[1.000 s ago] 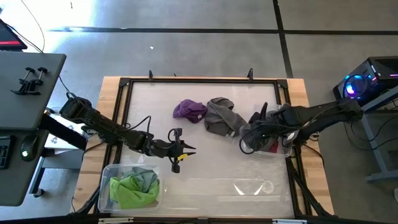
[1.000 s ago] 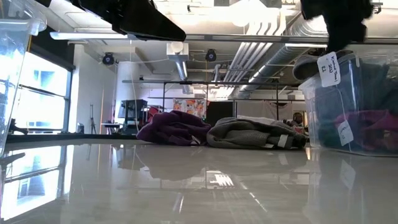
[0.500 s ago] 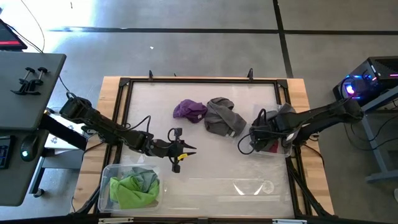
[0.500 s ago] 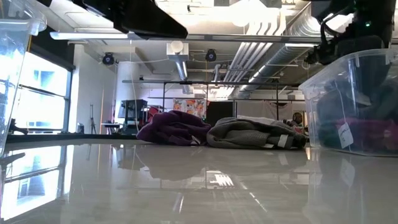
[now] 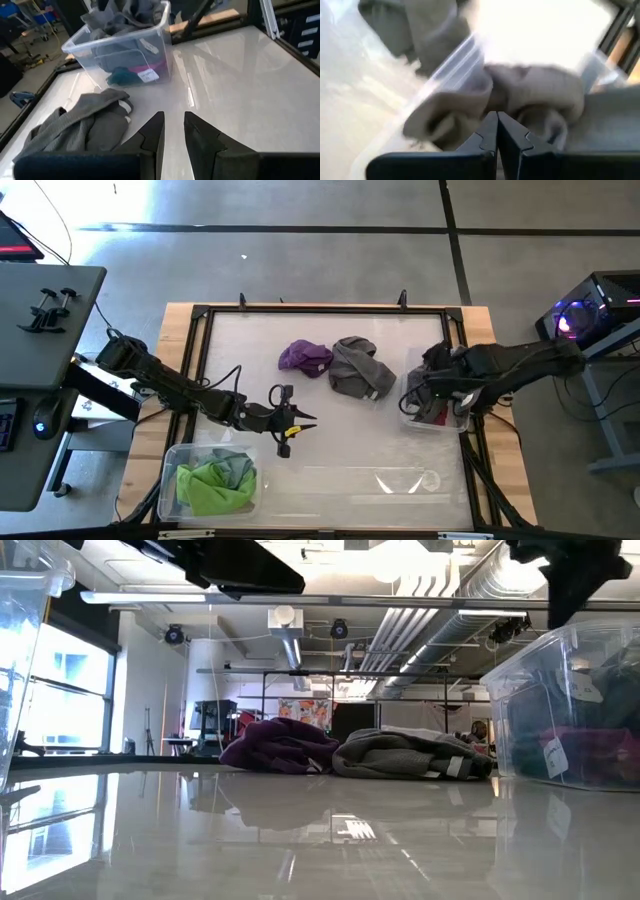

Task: Sort microfiber towel by color & place in baskets
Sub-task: Put the bottom gray microfiber towel into the top transparent bin

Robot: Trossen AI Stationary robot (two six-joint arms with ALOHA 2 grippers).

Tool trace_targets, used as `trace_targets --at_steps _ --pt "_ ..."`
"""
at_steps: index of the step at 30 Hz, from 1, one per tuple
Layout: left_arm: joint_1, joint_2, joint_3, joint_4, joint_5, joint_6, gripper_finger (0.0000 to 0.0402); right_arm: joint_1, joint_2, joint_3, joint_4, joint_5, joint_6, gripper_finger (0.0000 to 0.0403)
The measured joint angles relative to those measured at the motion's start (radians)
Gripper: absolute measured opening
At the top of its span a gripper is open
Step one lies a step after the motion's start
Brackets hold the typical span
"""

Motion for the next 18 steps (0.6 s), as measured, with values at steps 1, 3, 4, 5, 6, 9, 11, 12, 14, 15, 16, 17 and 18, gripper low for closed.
trace_targets --at_steps 1,3,4,5,6,9,11,12,14,15,16,17,18 --pt "0.0 0.004 0.0 0.007 0.0 0.0 0.006 -0.02 0.001 0.0 -0.02 0.015 -0.006 0.0" --pt "0.0 0.009 -0.001 0.003 0.002 0.002 0.006 -0.064 0.007 -0.014 -0.04 0.047 -0.013 0.0" --pt "0.0 0.016 0.0 0.012 0.009 0.002 0.006 -0.087 0.005 -0.028 -0.035 0.058 -0.042 0.0" --pt "0.0 0.019 0.0 0.015 0.015 0.002 0.006 -0.111 0.004 -0.04 -0.036 0.062 -0.061 0.0" --pt "0.0 0.023 0.0 0.013 0.017 0.009 0.006 -0.138 0.008 -0.047 -0.039 0.059 -0.068 0.0" --pt "0.0 0.039 0.0 0.037 0.029 0.023 0.006 -0.211 0.028 -0.086 -0.036 0.012 -0.11 0.0" --pt "0.001 0.051 0.0 0.063 0.033 0.037 0.006 -0.251 0.048 -0.115 -0.036 -0.014 -0.127 0.0" --pt "0.001 0.056 0.0 0.065 0.033 0.044 0.006 -0.27 0.057 -0.135 -0.037 -0.026 -0.143 0.0" --pt "0.001 0.07 0.0 0.101 0.034 0.046 0.006 -0.303 0.079 -0.174 -0.037 -0.045 -0.163 0.0" --pt "0.001 0.073 0.0 0.102 0.034 0.048 0.006 -0.316 0.093 -0.192 -0.036 -0.049 -0.171 0.0" --pt "0.001 0.078 0.0 0.106 0.034 0.052 0.006 -0.328 0.105 -0.211 -0.036 -0.056 -0.182 0.0" --pt "0.001 0.082 0.0 0.108 0.034 0.053 0.006 -0.337 0.118 -0.228 -0.035 -0.064 -0.189 0.0" --pt "0.001 0.084 0.0 0.106 0.034 0.053 0.006 -0.343 0.133 -0.242 -0.029 -0.069 -0.2 0.0"
